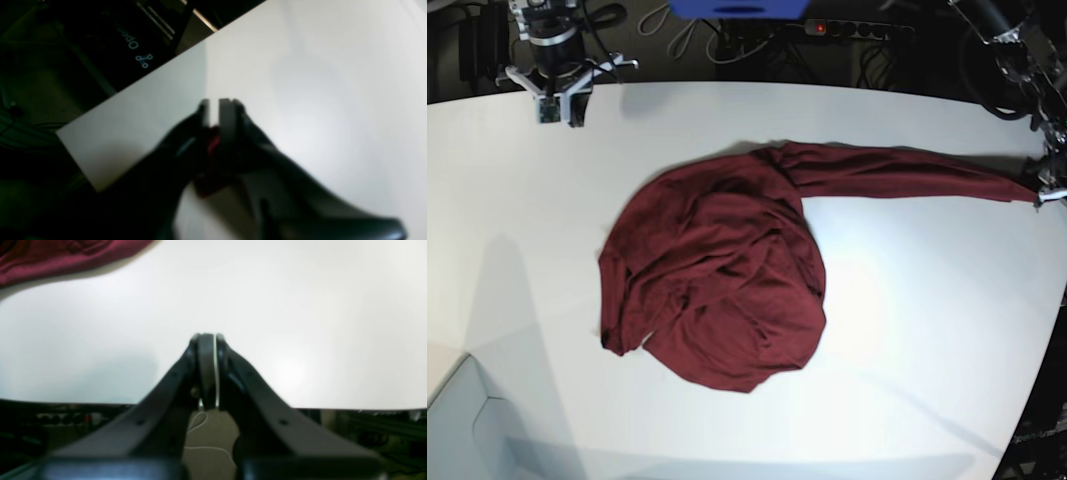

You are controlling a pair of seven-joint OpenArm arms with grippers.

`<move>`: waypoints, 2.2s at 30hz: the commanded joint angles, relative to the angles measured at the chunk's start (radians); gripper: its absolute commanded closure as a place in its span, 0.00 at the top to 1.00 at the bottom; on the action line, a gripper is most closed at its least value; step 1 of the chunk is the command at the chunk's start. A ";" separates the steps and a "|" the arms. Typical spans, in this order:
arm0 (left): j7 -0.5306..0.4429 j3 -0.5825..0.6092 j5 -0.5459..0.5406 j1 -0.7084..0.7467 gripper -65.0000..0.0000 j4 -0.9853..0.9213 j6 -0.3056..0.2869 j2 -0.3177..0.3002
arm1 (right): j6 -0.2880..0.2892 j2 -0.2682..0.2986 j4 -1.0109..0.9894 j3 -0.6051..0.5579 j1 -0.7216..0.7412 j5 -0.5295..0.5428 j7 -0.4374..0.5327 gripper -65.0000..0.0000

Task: Layout the t-shirt on the table in an organized manner, then fold the t-shirt properly
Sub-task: 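Grasp a sleeve with the left gripper and drag it outward, stretching it, then lower the right gripper onto the shirt body and grasp its edge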

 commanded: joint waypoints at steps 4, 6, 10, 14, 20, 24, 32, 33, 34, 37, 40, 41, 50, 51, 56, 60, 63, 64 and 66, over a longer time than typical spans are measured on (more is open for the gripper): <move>-0.021 -0.004 -0.002 -0.007 0.45 0.048 -0.002 -0.013 | 0.001 0.003 0.016 -0.002 0.008 -0.002 0.024 0.29; -0.021 -0.004 -0.002 -0.007 0.52 0.083 -0.002 -0.012 | 0.001 0.003 0.016 -0.002 0.018 -0.002 0.024 0.33; -0.021 -0.004 -0.004 -0.008 0.54 0.145 -0.002 -0.010 | 0.002 0.003 0.016 -0.002 0.066 -0.002 0.024 0.33; -0.021 -0.004 -0.082 0.001 0.54 0.177 -0.002 -0.009 | 0.004 0.004 0.016 -0.018 0.136 -0.002 -0.004 0.33; 0.047 -0.004 -0.179 0.024 0.54 0.176 -0.001 -0.009 | 0.004 0.006 0.017 -0.067 0.371 -0.002 -0.232 0.33; 0.091 -0.011 -0.205 0.024 0.54 0.177 -0.001 0.014 | 0.004 0.001 0.016 -0.123 0.568 -0.002 -0.449 0.33; 0.093 -0.013 -0.206 0.058 0.54 0.177 -0.001 0.017 | 0.053 0.003 -0.101 -0.240 0.828 -0.002 -0.674 0.51; 0.093 -0.013 -0.206 0.059 0.54 0.177 -0.001 0.017 | 0.082 0.003 -0.128 -0.242 0.842 -0.002 -0.674 0.56; 0.093 -0.013 -0.203 0.059 0.54 0.177 -0.001 0.017 | 0.116 0.001 -0.162 -0.242 0.859 -0.002 -0.674 0.62; 0.093 -0.025 -0.206 0.071 0.54 0.177 -0.001 0.017 | 0.152 0.001 -0.249 -0.240 0.896 -0.002 -0.657 0.73; 0.093 -0.034 -0.206 0.070 0.54 0.177 -0.001 0.017 | 0.152 0.004 -0.319 -0.238 0.904 -0.002 -0.596 0.75; 0.093 -0.034 -0.206 0.070 0.54 0.177 -0.001 0.017 | 0.152 0.004 -0.343 -0.238 0.904 -0.003 -0.571 0.75; 0.093 -0.028 -0.206 0.048 0.54 0.177 -0.001 0.017 | 0.152 0.003 -0.457 -0.168 0.902 -0.006 -0.430 0.75; 0.093 -0.028 -0.206 0.048 0.54 0.177 -0.001 0.017 | 0.152 0.003 -0.461 -0.157 0.902 -0.006 -0.427 0.75; 0.093 -0.027 -0.206 0.038 0.54 0.169 -0.001 0.017 | 0.160 0.004 -0.529 -0.122 0.913 -0.006 -0.398 0.66; 0.097 -0.027 -0.206 0.021 0.54 0.165 -0.001 0.019 | 0.160 0.004 -0.553 -0.122 0.911 -0.005 -0.392 0.44; 0.097 -0.027 -0.206 0.015 0.54 0.165 -0.001 0.019 | 0.160 0.003 -0.556 -0.122 0.908 -0.005 -0.393 0.25; 0.097 -0.027 -0.206 0.013 0.54 0.165 -0.001 0.019 | 0.160 0.001 -0.555 -0.122 0.908 -0.005 -0.395 0.20; 0.097 -0.027 -0.206 0.013 0.54 0.165 -0.001 0.019 | 0.160 0.001 -0.552 -0.122 0.908 -0.005 -0.395 0.07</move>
